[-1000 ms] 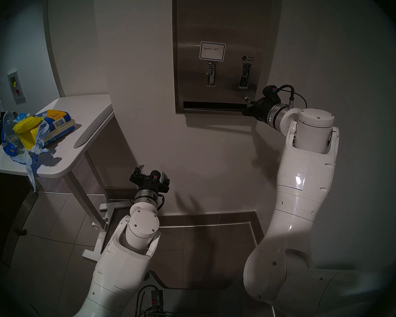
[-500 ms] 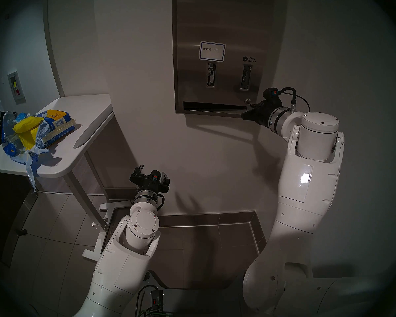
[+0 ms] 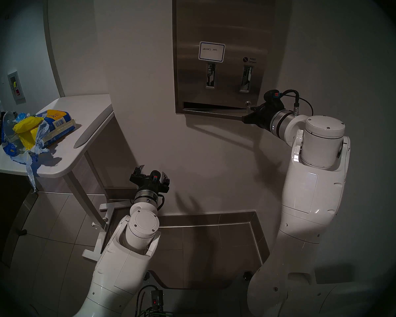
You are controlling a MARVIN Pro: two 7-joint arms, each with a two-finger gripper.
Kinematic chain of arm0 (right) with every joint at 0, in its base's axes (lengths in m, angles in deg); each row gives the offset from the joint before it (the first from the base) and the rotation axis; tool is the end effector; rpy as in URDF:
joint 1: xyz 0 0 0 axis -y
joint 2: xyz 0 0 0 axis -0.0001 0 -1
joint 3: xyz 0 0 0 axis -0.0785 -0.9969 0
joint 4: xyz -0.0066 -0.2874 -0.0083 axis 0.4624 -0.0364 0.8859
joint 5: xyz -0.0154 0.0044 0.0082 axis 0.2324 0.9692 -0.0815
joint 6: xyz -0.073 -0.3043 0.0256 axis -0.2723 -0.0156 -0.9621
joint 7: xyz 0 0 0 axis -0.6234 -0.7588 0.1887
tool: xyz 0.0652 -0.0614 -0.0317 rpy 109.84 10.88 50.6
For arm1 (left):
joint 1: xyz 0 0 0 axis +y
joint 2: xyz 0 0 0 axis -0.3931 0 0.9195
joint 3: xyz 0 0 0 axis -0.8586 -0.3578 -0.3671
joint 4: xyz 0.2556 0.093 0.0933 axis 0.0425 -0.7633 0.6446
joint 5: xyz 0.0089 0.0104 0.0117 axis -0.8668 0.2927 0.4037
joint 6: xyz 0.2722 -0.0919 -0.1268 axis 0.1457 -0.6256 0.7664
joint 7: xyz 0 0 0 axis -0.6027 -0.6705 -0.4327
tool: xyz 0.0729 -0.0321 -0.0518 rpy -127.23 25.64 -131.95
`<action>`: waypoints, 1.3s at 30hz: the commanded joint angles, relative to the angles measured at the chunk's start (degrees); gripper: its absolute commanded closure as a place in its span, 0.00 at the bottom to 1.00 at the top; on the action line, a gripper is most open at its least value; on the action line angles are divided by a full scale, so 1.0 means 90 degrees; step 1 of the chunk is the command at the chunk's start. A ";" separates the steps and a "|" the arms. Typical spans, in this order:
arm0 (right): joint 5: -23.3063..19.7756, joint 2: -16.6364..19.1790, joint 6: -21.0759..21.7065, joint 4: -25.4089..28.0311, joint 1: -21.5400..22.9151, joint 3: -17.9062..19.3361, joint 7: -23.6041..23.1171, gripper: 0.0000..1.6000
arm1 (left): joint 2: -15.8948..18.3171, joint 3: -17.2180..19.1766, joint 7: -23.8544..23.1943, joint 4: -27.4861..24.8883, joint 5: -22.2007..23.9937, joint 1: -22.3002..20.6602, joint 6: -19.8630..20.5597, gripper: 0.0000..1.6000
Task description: Open the dispenser door, put the pads inside, close the door
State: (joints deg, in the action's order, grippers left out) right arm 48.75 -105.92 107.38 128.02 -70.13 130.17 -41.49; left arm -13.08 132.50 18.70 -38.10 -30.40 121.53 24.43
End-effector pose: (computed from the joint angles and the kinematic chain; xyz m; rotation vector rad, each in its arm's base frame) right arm 0.4261 -0.0090 -0.0689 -2.2662 -0.4710 -2.0012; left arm 0.3747 -0.0258 -0.3249 -2.1130 0.4163 -1.7431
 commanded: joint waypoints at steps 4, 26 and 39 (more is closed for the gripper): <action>-0.0101 0.0073 0.0002 0.0331 0.0023 -0.0166 0.0048 0.53 | -0.0002 0.0010 0.0015 -0.0205 -0.0013 -0.0135 -0.0051 0.00; -0.0245 0.0234 0.0174 0.1081 -0.0167 -0.0180 -0.0097 0.32 | 0.0001 0.0007 0.0021 -0.0200 -0.0009 -0.0137 -0.0051 0.00; -0.0358 0.0606 0.0188 0.1313 -0.0083 0.0427 -0.0436 0.58 | 0.0004 0.0004 0.0023 -0.0202 -0.0005 -0.0137 -0.0050 0.00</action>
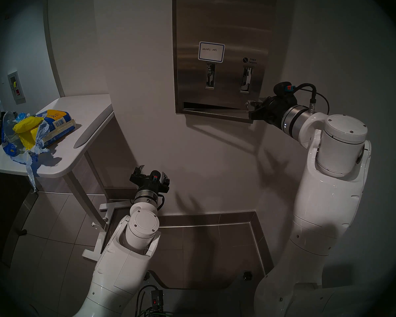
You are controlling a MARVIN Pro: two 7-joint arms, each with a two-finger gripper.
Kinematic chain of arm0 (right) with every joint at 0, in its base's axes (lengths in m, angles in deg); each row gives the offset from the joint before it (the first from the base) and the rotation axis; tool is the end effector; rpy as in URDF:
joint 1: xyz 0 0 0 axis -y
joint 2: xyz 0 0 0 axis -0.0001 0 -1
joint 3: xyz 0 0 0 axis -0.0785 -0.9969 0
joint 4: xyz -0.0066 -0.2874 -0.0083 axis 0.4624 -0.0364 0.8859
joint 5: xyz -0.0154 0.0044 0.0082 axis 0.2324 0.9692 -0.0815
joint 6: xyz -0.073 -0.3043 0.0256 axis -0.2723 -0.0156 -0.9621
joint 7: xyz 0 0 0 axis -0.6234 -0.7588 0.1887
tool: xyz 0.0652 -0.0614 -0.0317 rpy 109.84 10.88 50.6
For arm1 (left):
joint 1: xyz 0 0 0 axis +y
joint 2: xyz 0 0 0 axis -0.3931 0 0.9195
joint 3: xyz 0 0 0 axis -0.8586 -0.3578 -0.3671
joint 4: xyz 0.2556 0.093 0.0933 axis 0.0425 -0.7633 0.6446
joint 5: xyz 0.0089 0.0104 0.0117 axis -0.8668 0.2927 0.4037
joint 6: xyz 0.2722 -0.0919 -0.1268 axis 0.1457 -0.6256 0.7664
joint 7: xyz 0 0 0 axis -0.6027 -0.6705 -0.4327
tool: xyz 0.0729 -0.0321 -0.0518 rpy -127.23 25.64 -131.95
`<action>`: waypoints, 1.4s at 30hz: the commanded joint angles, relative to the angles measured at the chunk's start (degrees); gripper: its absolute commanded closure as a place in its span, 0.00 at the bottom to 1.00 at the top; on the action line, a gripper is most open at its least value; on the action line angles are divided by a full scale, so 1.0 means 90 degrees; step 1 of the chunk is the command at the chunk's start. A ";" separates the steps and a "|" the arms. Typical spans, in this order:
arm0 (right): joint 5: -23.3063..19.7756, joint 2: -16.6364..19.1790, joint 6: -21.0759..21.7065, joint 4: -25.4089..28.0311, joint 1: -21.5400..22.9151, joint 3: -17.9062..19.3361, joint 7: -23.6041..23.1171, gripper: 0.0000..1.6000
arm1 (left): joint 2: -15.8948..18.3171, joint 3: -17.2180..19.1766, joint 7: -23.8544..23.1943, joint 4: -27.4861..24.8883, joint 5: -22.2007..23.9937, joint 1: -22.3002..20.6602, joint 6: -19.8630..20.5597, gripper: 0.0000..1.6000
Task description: Open the dispenser door, put the pads inside, close the door
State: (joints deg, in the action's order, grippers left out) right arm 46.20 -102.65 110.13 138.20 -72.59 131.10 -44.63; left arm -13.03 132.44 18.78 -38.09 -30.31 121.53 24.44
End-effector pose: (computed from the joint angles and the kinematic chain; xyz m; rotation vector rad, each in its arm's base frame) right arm 0.3824 -0.0234 -0.0358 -2.1920 -0.5040 -2.1116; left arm 0.3746 -0.0259 -0.3251 -2.1135 0.4158 -1.7430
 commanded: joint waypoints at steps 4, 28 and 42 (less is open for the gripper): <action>-0.0129 0.0432 -0.0347 -0.0269 0.0315 0.0690 -0.0118 1.00 | -0.0001 0.0010 0.0015 -0.0202 -0.0014 -0.0137 -0.0052 0.00; -0.0418 0.0878 -0.1686 -0.2588 0.1437 0.1077 0.0269 1.00 | 0.0002 0.0005 0.0023 -0.0193 -0.0009 -0.0141 -0.0051 0.00; -0.0516 0.0951 -0.2196 -0.3214 0.1792 0.0670 0.0255 1.00 | 0.0005 0.0003 0.0026 -0.0193 -0.0006 -0.0142 -0.0051 0.00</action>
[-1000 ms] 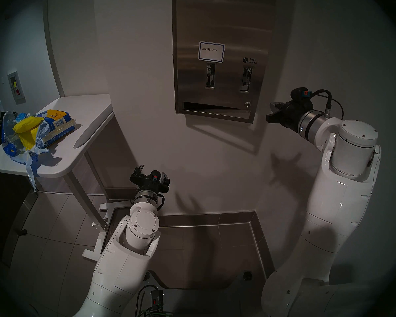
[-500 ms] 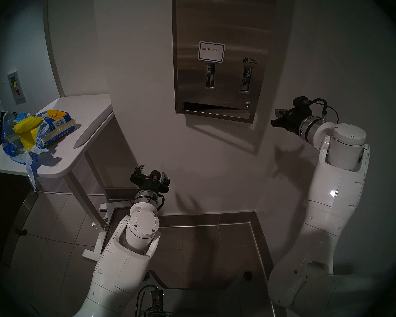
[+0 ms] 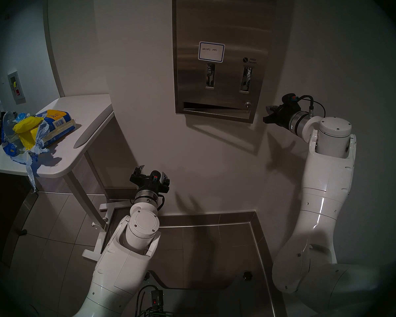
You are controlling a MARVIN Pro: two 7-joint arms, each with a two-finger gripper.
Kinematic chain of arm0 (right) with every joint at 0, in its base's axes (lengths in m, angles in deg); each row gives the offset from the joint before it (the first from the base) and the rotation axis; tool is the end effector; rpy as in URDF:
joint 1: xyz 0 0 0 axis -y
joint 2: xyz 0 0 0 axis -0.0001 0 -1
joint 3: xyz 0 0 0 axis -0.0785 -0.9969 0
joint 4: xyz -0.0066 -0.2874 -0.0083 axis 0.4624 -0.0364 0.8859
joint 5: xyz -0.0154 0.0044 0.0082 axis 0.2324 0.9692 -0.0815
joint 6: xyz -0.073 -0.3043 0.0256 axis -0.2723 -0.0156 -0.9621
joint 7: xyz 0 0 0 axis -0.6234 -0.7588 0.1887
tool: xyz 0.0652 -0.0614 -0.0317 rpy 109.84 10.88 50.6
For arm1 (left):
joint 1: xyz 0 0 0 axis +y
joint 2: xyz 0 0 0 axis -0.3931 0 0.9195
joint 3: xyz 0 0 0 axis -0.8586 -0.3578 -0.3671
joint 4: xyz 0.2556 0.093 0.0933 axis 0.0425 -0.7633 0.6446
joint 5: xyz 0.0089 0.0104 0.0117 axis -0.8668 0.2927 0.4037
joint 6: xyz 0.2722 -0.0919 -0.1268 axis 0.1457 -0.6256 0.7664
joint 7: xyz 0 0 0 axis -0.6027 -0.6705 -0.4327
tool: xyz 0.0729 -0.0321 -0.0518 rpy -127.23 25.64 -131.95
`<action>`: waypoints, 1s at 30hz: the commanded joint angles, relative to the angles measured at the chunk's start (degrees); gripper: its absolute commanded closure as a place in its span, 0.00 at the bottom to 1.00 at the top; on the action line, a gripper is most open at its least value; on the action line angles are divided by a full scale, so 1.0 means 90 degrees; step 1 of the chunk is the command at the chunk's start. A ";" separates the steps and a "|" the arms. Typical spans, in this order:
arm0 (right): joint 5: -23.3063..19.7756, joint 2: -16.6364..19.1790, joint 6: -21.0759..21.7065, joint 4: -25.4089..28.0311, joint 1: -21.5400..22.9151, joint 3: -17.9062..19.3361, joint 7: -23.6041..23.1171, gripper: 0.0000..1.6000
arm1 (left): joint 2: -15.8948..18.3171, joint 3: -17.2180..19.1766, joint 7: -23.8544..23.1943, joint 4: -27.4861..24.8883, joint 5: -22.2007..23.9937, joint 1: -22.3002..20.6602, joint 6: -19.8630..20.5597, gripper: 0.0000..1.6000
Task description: Open the dispenser door, put the pads inside, close the door
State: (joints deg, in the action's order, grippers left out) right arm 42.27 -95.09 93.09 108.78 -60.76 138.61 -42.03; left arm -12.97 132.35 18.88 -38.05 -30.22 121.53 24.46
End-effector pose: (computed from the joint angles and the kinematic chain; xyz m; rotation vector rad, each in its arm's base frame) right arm 0.4876 -0.0924 -0.0851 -2.2645 -0.5805 -2.0976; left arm 0.3744 -0.0261 -0.3254 -2.1143 0.4158 -1.7423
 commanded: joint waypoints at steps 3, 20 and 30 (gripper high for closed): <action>-0.0117 0.0128 -0.0398 0.0030 0.0512 -0.0242 -0.0082 1.00 | -0.0001 0.0013 0.0016 -0.0198 -0.0015 -0.0143 -0.0053 0.00; -0.0322 0.0219 -0.0196 0.0953 -0.0072 -0.0437 -0.1145 1.00 | 0.0005 0.0009 0.0018 -0.0205 -0.0010 -0.0142 -0.0051 0.00; -0.0428 0.0638 0.0376 0.1558 -0.0474 -0.0260 -0.2211 1.00 | 0.0008 0.0007 0.0021 -0.0205 -0.0007 -0.0142 -0.0050 0.00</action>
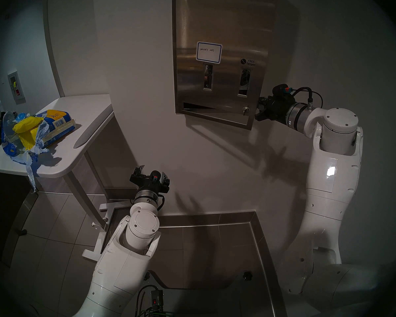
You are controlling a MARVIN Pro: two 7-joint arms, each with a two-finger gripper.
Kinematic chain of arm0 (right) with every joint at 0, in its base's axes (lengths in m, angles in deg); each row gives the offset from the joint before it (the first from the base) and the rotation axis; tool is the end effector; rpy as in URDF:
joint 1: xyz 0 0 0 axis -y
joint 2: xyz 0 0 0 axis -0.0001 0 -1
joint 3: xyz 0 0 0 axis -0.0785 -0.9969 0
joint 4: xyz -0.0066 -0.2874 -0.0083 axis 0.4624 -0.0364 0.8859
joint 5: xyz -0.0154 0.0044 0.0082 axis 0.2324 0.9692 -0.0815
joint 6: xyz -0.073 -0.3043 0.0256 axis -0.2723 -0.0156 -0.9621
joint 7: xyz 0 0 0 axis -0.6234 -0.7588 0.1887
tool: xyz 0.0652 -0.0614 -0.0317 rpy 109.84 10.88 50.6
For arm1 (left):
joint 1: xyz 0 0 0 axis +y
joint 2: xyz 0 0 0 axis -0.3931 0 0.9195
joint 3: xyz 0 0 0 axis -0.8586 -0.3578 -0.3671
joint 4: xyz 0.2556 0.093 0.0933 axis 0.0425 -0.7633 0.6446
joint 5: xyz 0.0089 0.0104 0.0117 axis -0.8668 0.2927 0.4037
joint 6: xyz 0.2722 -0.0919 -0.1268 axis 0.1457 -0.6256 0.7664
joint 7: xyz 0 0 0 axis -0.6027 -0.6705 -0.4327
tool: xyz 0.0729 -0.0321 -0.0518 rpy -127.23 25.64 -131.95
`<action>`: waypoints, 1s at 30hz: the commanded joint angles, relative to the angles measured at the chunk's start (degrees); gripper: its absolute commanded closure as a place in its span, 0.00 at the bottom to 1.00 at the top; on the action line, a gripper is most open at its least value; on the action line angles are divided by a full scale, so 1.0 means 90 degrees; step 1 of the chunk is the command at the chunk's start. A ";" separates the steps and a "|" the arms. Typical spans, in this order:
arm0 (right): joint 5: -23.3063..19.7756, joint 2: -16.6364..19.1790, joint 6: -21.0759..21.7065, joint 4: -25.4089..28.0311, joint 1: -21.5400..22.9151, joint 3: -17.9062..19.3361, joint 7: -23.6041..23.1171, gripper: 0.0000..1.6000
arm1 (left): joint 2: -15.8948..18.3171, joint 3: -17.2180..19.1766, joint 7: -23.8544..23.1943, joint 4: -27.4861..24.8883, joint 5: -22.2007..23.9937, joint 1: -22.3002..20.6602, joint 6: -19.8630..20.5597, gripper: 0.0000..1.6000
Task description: Open the dispenser door, put the pads inside, close the door
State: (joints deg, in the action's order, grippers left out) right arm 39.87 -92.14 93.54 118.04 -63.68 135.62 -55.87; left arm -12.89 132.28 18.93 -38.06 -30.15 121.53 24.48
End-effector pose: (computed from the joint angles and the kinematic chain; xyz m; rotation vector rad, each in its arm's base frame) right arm 0.4479 -0.0632 -0.0567 -2.0704 -0.9243 -2.0267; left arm 0.3743 -0.0261 -0.3255 -2.1144 0.4166 -1.7422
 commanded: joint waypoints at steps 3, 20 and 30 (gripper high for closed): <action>-0.0171 0.0567 0.0325 0.0699 -0.0432 0.0056 -0.1034 1.00 | 0.0000 0.0014 0.0015 -0.0203 -0.0014 -0.0143 -0.0052 0.00; -0.0364 0.0656 0.0424 0.0746 -0.0771 0.0374 -0.0982 1.00 | 0.0006 0.0011 0.0016 -0.0211 -0.0009 -0.0141 -0.0049 0.00; -0.0394 0.0506 0.0486 0.0574 -0.0337 0.0112 -0.0661 1.00 | 0.0006 0.0009 0.0020 -0.0203 -0.0007 -0.0144 -0.0050 0.00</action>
State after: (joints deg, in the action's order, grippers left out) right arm 37.04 -86.82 97.96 122.84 -71.13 138.35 -62.32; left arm -12.80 132.23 18.97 -38.08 -30.08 121.53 24.50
